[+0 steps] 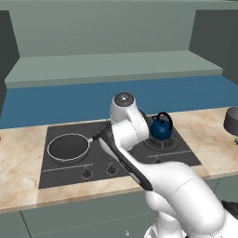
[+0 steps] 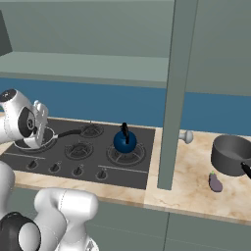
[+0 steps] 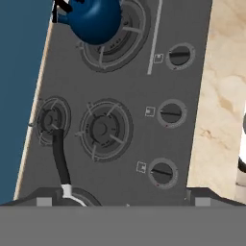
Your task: Pick the pan from the cabinet and place it on the stove. Then turn on the stove burner for the pan.
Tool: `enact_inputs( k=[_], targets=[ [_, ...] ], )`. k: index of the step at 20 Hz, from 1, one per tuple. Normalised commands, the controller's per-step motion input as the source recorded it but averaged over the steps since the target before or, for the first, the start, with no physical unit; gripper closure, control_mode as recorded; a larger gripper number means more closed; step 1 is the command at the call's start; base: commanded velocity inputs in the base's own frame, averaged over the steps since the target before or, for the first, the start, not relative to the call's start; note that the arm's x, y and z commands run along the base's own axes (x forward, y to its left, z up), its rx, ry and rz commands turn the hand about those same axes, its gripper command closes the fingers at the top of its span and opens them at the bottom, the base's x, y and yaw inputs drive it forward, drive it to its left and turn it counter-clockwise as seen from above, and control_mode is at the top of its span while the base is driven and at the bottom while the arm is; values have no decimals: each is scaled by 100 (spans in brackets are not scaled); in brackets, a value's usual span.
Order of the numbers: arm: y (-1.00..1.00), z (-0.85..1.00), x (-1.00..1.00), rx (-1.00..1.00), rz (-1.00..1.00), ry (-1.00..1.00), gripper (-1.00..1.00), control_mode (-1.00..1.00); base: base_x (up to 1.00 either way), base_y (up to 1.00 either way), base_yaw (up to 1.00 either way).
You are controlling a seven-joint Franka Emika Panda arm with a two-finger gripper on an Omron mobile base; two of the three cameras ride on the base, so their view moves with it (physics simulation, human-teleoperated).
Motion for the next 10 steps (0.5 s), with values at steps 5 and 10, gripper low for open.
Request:
enact_inputs(
  k=[5, 10],
  targets=[
    [0, 11, -25, 8, -24, 4, -100, -100, 0, 0, 0],
    [4, 0, -9, 10, -35, 1, -100, -100, 0, 0, 0]
  ],
)
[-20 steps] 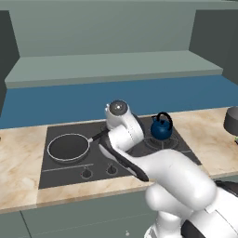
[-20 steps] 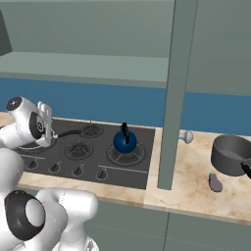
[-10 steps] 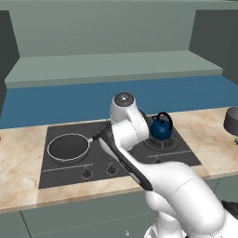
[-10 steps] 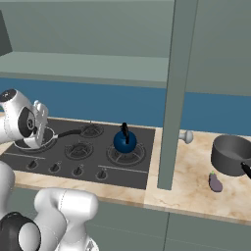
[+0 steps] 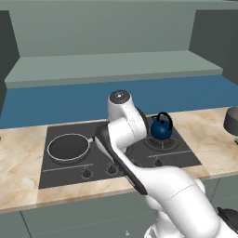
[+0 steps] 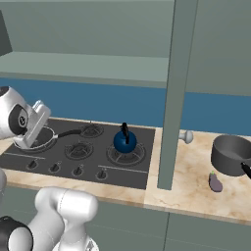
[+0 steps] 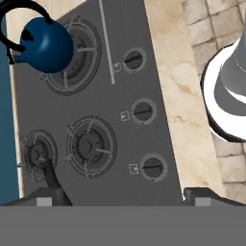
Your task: Pick the pan from the cabinet and place it on the stove. Then turn on the stove burner for the pan.
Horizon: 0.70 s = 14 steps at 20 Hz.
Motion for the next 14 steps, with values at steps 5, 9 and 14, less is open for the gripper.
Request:
enact_inputs(
  k=[5, 9, 14],
  targets=[
    [6, 6, 0, 21, -34, 0, -100, -100, 0, 0, 0],
    [8, 7, -6, 27, -33, 0, -100, -100, 0, 0, 0],
    [40, 0, -17, 22, -40, 0, -100, -100, 0, 0, 0]
  ],
)
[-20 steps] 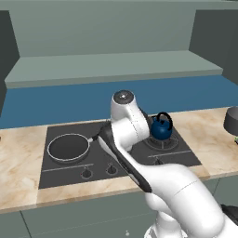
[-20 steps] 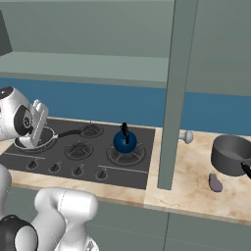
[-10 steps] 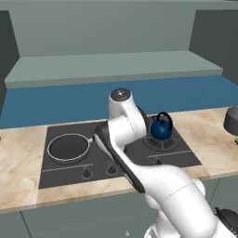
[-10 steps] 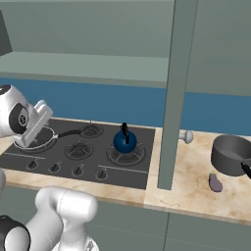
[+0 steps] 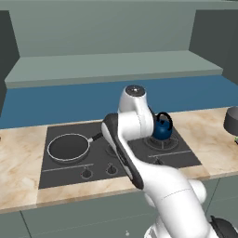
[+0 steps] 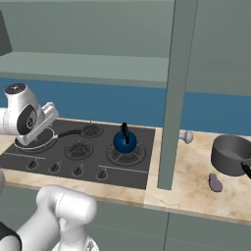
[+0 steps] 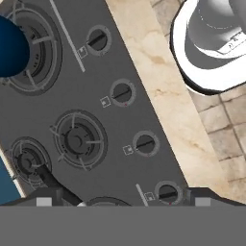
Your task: Pick the pan from the cabinet and place it on the stove. Then turn on the stove burner for the pan.
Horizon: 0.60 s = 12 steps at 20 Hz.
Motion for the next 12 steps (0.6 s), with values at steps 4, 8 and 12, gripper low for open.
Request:
enact_inputs(
  k=[4, 8, 12],
  targets=[
    [35, 0, -19, 16, -40, 0, -100, -100, 0, 0, 0],
    [50, -1, -13, 8, -45, 0, -100, -100, 0, 0, 0],
    [26, 27, 0, 1, -3, 2, -100, -100, 0, 0, 0]
  ],
)
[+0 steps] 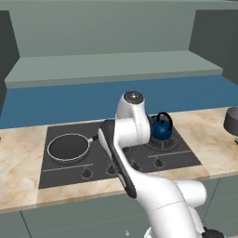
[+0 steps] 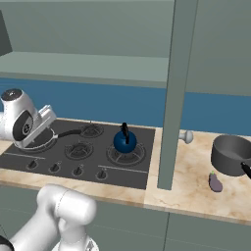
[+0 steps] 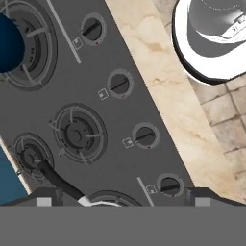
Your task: Pick the pan from the cabinet and place it on the stove. Then turn on the stove burner for the pan.
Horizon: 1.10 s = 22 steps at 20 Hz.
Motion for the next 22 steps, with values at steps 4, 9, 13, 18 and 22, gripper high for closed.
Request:
enact_inputs(
  k=[4, 9, 13, 18, 22],
  targets=[
    [1, 58, -8, 0, 2, 12, -100, -100, 0, 0, 0],
    [5, 77, -13, 0, -2, 26, -100, -100, 0, 0, 0],
    [14, 49, -12, 1, -21, 33, -100, -100, 0, 0, 0],
    [22, 6, -2, -3, -3, 24, -100, -100, 0, 0, 0],
    [2, 0, -2, -10, 24, 12, -100, -100, 0, 0, 0]
  ],
)
